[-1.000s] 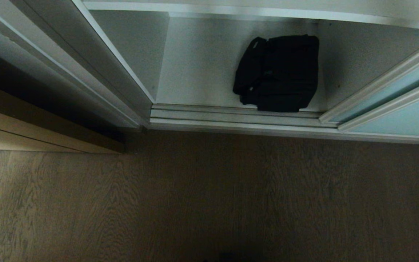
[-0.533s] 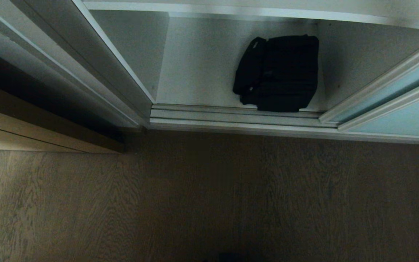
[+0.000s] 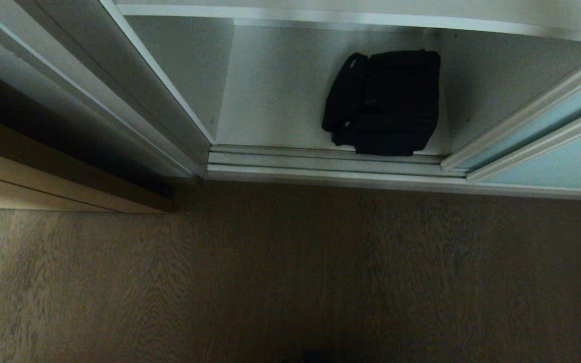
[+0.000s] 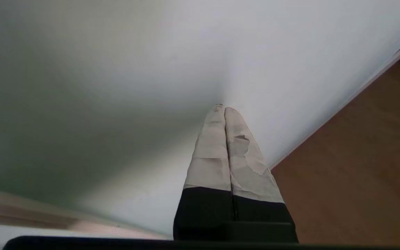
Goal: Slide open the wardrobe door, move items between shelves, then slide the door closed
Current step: Close the door
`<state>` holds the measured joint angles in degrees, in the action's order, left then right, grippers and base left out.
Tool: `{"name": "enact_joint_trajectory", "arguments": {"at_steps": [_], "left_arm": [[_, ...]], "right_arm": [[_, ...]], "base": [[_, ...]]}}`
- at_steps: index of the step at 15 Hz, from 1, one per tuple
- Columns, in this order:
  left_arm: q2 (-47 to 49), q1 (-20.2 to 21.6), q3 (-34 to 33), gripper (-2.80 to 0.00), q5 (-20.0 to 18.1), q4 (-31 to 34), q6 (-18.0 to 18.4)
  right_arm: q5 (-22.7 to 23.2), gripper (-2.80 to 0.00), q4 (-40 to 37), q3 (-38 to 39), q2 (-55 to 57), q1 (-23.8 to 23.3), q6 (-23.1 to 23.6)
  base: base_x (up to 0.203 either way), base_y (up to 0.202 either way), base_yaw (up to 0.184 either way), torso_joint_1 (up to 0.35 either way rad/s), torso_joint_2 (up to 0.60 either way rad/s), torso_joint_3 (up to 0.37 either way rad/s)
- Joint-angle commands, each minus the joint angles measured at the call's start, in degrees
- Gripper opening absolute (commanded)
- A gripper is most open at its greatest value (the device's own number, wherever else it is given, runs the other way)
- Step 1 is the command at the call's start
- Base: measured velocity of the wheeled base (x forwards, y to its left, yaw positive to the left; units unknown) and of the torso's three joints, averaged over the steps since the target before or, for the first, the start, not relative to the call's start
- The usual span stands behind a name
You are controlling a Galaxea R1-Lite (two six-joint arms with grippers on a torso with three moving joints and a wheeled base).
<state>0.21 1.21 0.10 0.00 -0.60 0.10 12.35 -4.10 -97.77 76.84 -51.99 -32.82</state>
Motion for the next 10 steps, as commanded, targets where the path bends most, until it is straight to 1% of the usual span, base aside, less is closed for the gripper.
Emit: {"name": "enact_joint_trajectory", "arguments": {"at_steps": [1,3,8,10], "left_arm": [[0.0,0.0,0.0,-2.8,0.0,0.0,0.0],[0.0,0.0,0.0,-2.8,0.0,0.0,0.0],[0.1,0.0,0.0,-2.8,0.0,0.0,0.0],[0.0,0.0,0.0,-2.8,0.0,0.0,0.0]], "right_arm": [[0.6,-2.8,0.1,0.1,-1.2,2.6,-1.3],[0.6,-2.8,0.0,1.0,-3.4,4.3,-1.9],[0.7,-2.8,-0.4,3.7,-8.1,10.6,-1.7],[2.2,-2.8,-2.9,3.6,-9.5,13.0,-1.6]], "base": [[0.0,0.0,0.0,0.0,0.0,0.0],[0.0,0.0,0.0,0.0,0.0,0.0],[0.0,0.0,0.0,0.0,0.0,0.0],[0.0,0.0,0.0,0.0,0.0,0.0]]}}
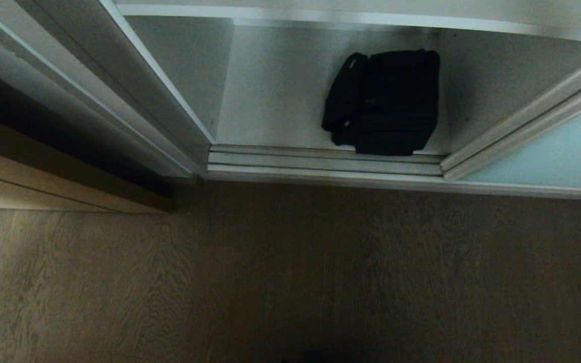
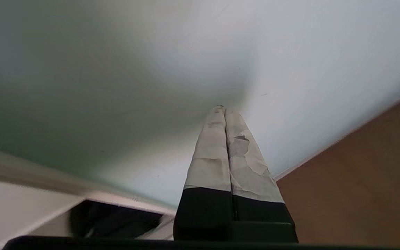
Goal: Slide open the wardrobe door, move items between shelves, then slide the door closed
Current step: Close the door
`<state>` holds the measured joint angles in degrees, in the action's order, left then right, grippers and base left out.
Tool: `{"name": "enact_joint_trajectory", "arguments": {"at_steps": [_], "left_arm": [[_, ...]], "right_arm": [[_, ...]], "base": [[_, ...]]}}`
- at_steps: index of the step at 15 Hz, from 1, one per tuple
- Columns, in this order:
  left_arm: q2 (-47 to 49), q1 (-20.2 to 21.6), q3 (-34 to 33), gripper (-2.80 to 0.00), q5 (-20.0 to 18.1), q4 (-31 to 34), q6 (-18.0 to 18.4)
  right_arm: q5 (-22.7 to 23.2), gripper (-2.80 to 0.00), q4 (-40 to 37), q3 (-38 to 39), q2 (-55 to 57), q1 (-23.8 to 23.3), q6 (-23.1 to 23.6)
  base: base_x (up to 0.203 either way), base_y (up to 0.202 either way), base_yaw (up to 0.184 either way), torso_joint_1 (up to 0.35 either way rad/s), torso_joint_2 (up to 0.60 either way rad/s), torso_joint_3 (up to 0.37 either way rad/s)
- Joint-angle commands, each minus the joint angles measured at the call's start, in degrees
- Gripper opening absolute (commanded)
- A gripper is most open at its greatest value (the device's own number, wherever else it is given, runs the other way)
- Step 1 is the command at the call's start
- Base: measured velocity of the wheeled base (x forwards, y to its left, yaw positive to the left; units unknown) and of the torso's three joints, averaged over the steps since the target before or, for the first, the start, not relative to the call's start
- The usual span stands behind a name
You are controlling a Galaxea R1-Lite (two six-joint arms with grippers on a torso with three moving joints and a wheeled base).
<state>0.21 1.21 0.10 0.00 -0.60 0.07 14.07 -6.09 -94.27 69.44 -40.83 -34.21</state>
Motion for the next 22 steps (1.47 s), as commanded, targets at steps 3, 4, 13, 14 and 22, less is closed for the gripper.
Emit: {"name": "enact_joint_trajectory", "arguments": {"at_steps": [3,4,13,14,22], "left_arm": [[0.0,0.0,0.0,-2.8,0.0,0.0,0.0],[0.0,0.0,0.0,-2.8,0.0,0.0,0.0],[0.0,0.0,0.0,-2.8,0.0,0.0,0.0],[0.0,0.0,0.0,-2.8,0.0,0.0,0.0],[0.0,0.0,0.0,-2.8,0.0,0.0,0.0]], "right_arm": [[3.4,-2.8,-4.8,0.3,-4.3,8.1,0.0],[3.9,-2.8,-6.2,0.2,-5.1,11.1,0.1],[26.3,-2.8,-14.6,4.3,-12.6,29.6,3.3],[27.2,-2.8,-14.7,4.4,-12.5,29.8,3.1],[19.5,-2.8,-16.0,4.3,-13.1,41.8,2.6]], "base": [[0.0,0.0,0.0,0.0,0.0,0.0],[0.0,0.0,0.0,0.0,0.0,0.0],[0.0,0.0,0.0,0.0,0.0,0.0],[0.0,0.0,0.0,0.0,0.0,0.0],[0.0,0.0,0.0,0.0,0.0,0.0]]}}
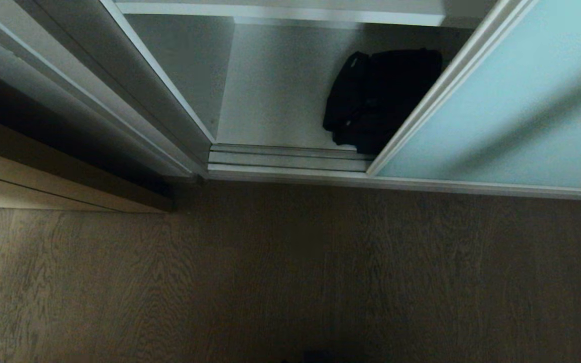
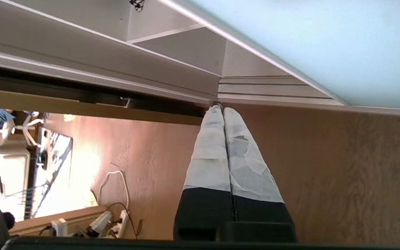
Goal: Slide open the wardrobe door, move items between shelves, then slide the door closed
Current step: Close the door
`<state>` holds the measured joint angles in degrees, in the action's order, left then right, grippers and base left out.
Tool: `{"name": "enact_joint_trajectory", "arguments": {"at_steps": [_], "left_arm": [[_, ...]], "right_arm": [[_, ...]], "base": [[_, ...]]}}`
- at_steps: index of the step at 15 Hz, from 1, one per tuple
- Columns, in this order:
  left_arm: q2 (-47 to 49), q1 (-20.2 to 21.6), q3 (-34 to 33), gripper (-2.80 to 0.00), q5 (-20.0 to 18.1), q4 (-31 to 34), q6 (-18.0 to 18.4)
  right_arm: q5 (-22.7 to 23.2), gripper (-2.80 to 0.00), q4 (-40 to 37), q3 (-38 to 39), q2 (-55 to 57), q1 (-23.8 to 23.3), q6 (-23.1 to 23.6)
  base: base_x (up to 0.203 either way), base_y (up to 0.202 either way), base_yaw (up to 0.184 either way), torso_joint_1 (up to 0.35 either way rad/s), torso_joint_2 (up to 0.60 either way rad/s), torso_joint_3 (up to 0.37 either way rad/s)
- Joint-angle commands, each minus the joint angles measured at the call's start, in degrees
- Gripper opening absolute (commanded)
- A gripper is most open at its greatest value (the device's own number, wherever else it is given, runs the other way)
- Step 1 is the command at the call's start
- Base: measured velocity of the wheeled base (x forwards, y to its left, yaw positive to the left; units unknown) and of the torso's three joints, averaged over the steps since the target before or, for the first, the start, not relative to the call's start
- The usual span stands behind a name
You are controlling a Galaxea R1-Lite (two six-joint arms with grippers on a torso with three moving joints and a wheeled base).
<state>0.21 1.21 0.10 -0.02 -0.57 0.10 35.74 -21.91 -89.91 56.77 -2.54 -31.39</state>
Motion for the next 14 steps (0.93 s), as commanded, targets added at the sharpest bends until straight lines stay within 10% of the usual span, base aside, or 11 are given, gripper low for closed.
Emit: {"name": "enact_joint_trajectory", "arguments": {"at_steps": [1,7,11,14], "left_arm": [[0.0,0.0,0.0,-2.8,0.0,0.0,0.0],[0.0,0.0,0.0,-2.8,0.0,0.0,0.0],[0.0,0.0,0.0,-2.8,0.0,0.0,0.0],[0.0,0.0,0.0,-2.8,0.0,0.0,0.0]], "right_arm": [[-4.9,-2.8,-0.2,-0.1,-0.4,6.9,-0.8],[-27.7,-2.8,0.2,2.1,-2.5,23.2,-4.8],[-17.8,-2.8,3.4,9.5,-11.2,23.2,-1.3],[-20.3,-2.8,6.9,8.2,-7.6,23.0,-0.4]], "base": [[0.0,0.0,0.0,0.0,0.0,0.0],[0.0,0.0,0.0,0.0,0.0,0.0],[0.0,0.0,0.0,0.0,0.0,0.0],[0.0,0.0,0.0,0.0,0.0,0.0]]}}
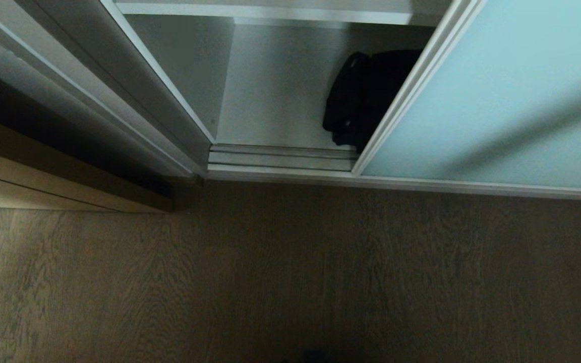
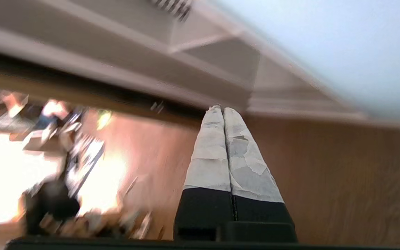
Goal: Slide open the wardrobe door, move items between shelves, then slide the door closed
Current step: Close the door
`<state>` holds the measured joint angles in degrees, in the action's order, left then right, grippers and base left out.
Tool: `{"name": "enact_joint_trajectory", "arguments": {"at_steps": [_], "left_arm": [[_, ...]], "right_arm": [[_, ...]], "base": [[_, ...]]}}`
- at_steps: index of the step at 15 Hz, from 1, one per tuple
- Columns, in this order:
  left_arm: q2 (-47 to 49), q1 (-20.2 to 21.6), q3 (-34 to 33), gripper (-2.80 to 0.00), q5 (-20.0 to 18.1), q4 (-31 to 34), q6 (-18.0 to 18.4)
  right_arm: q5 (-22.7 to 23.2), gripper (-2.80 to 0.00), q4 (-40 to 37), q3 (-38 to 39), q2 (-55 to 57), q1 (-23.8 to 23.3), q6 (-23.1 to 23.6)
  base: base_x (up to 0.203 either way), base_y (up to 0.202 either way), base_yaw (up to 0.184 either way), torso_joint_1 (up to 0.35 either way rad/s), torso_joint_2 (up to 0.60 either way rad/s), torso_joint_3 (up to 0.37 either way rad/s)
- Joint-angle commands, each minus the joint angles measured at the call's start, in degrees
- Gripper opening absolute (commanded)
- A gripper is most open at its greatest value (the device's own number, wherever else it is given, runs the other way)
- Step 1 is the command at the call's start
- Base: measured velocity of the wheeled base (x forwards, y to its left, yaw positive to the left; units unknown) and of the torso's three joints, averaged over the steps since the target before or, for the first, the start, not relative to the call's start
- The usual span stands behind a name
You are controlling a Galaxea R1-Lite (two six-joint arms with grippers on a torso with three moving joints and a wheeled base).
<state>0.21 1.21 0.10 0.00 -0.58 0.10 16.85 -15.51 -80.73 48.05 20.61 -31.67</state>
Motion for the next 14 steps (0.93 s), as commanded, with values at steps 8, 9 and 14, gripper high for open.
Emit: {"name": "enact_joint_trajectory", "arguments": {"at_steps": [8,9,14], "left_arm": [[0.0,0.0,0.0,-2.8,0.0,0.0,0.0],[0.0,0.0,0.0,-2.8,0.0,0.0,0.0],[0.0,0.0,0.0,-2.8,0.0,0.0,0.0]], "right_arm": [[13.7,-2.8,1.3,-9.0,11.1,-0.2,2.1],[15.6,-2.8,1.7,-9.6,12.8,-0.2,2.7],[12.9,-2.8,9.2,-10.5,21.1,-0.2,3.6]], "base": [[0.0,0.0,0.0,0.0,0.0,0.0],[0.0,0.0,0.0,0.0,0.0,0.0],[0.0,0.0,0.0,0.0,0.0,0.0]]}}
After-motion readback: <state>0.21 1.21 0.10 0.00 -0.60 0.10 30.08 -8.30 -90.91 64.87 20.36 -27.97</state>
